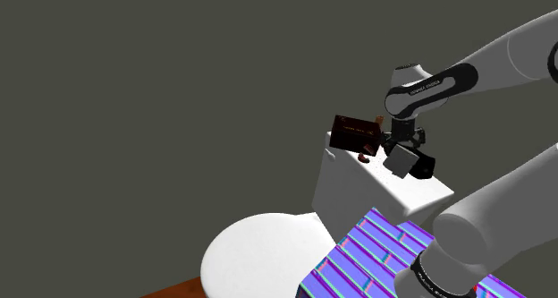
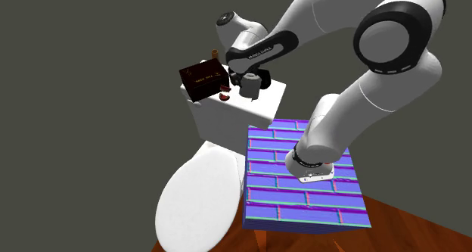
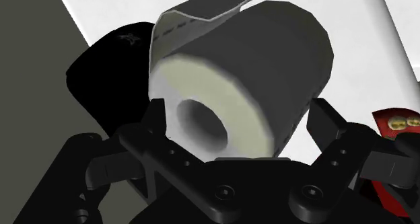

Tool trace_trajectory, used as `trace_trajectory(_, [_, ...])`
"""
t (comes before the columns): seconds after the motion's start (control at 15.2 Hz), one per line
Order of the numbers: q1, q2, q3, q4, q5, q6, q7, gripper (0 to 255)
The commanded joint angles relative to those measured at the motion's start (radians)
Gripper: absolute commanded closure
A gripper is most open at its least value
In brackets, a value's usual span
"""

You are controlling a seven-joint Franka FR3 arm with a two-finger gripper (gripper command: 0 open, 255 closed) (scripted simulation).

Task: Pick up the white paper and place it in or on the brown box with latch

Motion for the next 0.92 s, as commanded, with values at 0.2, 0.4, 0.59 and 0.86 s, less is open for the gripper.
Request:
trace_trajectory(0.2, [0.057,-0.059,-0.034,-0.007,0.231,-0.082,0.024,255])
trace_trajectory(0.4, [0.061,-0.083,-0.032,0.016,0.228,-0.128,0.026,255])
trace_trajectory(0.59, [0.061,-0.104,-0.026,0.041,0.228,-0.173,0.027,255])
trace_trajectory(0.86, [0.06,-0.119,-0.022,0.054,0.226,-0.199,0.028,255])
